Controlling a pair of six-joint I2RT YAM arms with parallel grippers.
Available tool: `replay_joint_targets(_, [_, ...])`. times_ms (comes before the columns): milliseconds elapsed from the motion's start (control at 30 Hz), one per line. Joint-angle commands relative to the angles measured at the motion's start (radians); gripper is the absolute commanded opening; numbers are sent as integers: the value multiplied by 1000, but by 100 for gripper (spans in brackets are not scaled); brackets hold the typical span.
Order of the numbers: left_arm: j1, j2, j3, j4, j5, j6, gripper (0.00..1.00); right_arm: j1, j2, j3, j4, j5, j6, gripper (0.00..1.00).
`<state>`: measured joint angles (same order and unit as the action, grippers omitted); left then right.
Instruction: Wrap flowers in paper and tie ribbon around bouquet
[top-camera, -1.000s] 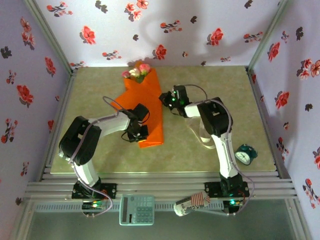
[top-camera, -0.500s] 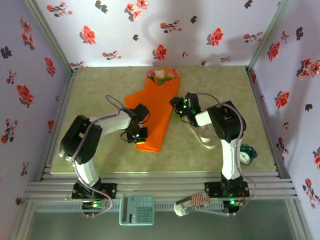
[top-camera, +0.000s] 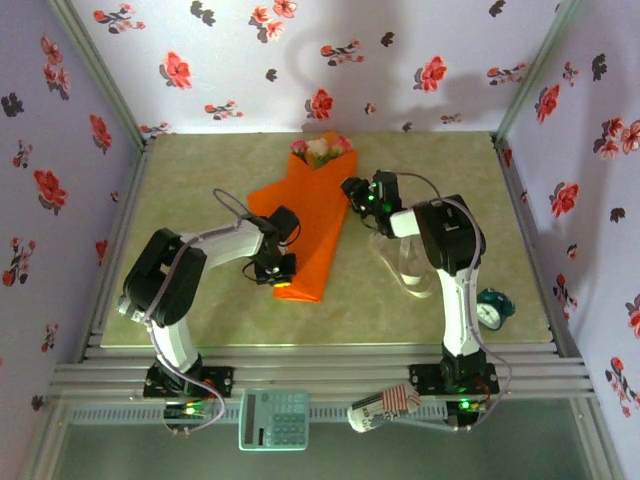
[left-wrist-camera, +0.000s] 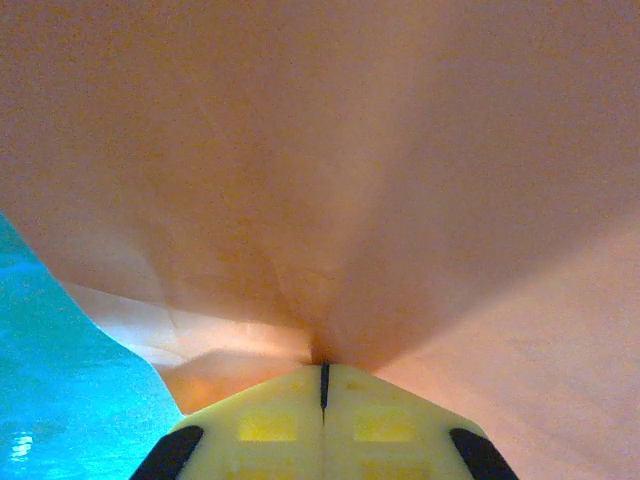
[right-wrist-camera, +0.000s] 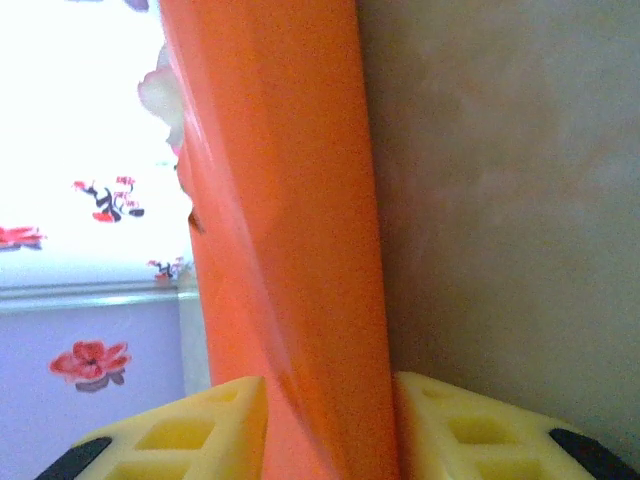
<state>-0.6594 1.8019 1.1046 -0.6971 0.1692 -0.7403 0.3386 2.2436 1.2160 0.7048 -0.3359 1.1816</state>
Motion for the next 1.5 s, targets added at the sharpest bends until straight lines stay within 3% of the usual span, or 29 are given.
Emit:
replay_joint_targets(0, [-5, 38, 4, -70, 3, 17, 0, -38, 63, 60, -70, 69, -35, 28])
replay_joint_targets(67, [-6, 40, 9, -70, 3, 16, 0, -42, 79, 88, -80, 72, -34, 9])
replay_joint_targets(133, [-5, 43, 12, -70, 5, 13, 0, -47, 87, 102, -88, 84, -32, 0])
replay_joint_targets(233, [-7, 43, 12, -67, 7, 10, 0, -57, 91, 117, -87, 97, -27, 0])
replay_joint_targets(333, [-6, 45, 10, -63, 10, 10, 0, -64, 100, 144, -98, 97, -27, 26])
replay_joint_targets(467, [-7, 44, 11, -64, 12, 12, 0, -67, 127, 200, -124, 91, -30, 32])
replay_joint_targets(533, [-7, 44, 11, -64, 12, 13, 0, -70, 146, 229, -133, 91, -27, 27])
replay_joint_targets(633, [-7, 44, 11, -64, 12, 11, 0, -74, 170, 261, -139, 92, -20, 0])
replay_joint_targets(767, [-7, 43, 6, -58, 15, 6, 0, -80, 172, 267, -136, 107, -17, 0])
replay_joint_targets(900, [-7, 47, 8, -55, 16, 7, 0, -83, 182, 291, -140, 109, -14, 27])
replay_joint_targets(1033, [-6, 51, 14, -58, 16, 10, 0, -87, 223, 366, -166, 102, -10, 34])
replay_joint_targets(1100, [-6, 52, 16, -58, 16, 12, 0, -88, 247, 405, -175, 97, -3, 26])
replay_joint_targets(1167, [-6, 56, 18, -58, 16, 10, 0, -91, 261, 427, -182, 103, 2, 0])
replay_joint_targets(1300, [-7, 60, 18, -47, 22, 1, 0, -106, 227, 399, -178, 117, -7, 0])
replay_joint_targets(1333, [-8, 63, 15, -38, 28, -2, 0, -113, 200, 383, -191, 121, -20, 13])
replay_joint_targets(1367, [-6, 63, 14, -27, 35, -6, 0, -122, 165, 359, -215, 137, -34, 32])
replay_joint_targets(1433, [-8, 68, 9, -7, 45, -14, 0, -140, 90, 311, -258, 160, -58, 51])
replay_joint_targets(1467, [-6, 69, 8, 5, 52, -19, 0, -151, 44, 290, -299, 170, -68, 54])
